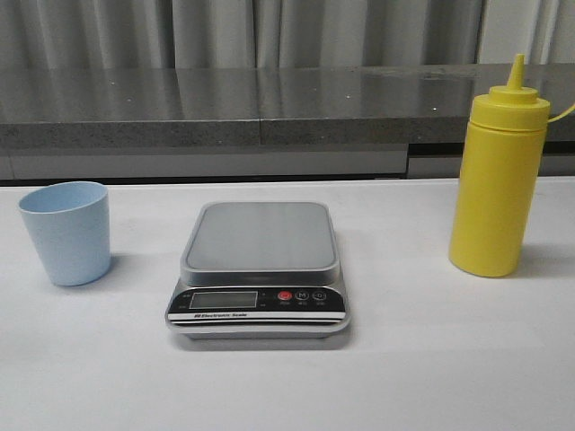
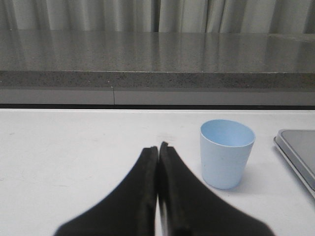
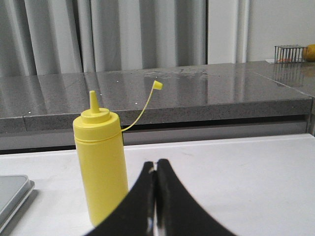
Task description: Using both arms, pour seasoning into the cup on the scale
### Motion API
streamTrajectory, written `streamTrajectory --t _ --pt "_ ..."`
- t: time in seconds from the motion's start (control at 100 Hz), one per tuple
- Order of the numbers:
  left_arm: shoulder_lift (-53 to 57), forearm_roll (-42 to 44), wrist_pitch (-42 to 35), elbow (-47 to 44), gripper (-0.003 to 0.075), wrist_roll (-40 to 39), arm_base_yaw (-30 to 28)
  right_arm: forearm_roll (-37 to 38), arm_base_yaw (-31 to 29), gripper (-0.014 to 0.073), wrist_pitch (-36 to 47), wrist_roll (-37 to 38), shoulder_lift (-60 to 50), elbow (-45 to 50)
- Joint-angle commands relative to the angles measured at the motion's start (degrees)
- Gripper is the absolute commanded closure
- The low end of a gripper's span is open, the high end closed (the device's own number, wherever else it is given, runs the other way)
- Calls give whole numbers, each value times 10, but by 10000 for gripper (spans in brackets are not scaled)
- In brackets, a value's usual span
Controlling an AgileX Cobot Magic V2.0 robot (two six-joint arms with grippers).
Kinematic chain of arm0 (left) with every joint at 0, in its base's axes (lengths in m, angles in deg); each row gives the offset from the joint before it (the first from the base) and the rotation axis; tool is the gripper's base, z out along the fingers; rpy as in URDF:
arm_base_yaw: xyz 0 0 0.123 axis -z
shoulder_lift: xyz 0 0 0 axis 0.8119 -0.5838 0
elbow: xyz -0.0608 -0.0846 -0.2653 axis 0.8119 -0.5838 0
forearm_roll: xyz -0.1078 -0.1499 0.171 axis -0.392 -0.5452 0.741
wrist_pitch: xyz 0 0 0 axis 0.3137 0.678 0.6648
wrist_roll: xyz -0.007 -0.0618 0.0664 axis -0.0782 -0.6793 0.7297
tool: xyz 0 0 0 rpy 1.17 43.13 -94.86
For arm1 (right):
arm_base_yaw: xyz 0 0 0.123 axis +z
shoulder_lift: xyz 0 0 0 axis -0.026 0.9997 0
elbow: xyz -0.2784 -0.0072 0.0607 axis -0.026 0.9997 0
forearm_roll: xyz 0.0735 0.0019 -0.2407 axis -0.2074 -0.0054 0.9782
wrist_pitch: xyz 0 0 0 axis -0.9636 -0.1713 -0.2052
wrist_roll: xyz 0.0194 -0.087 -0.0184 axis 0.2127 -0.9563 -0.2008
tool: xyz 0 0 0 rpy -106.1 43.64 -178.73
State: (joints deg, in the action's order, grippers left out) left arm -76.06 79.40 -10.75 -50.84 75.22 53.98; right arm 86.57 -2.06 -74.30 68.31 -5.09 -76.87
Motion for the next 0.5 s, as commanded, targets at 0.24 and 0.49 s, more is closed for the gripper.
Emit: streamTrajectory --t 0.24,0.49 --pt "16 -1 -41 -24 741 -7 0 7 -3 655 44 -1 -12 -11" --pt "16 13 -77 -18 741 -6 0 7 -3 655 44 -1 -12 -11"
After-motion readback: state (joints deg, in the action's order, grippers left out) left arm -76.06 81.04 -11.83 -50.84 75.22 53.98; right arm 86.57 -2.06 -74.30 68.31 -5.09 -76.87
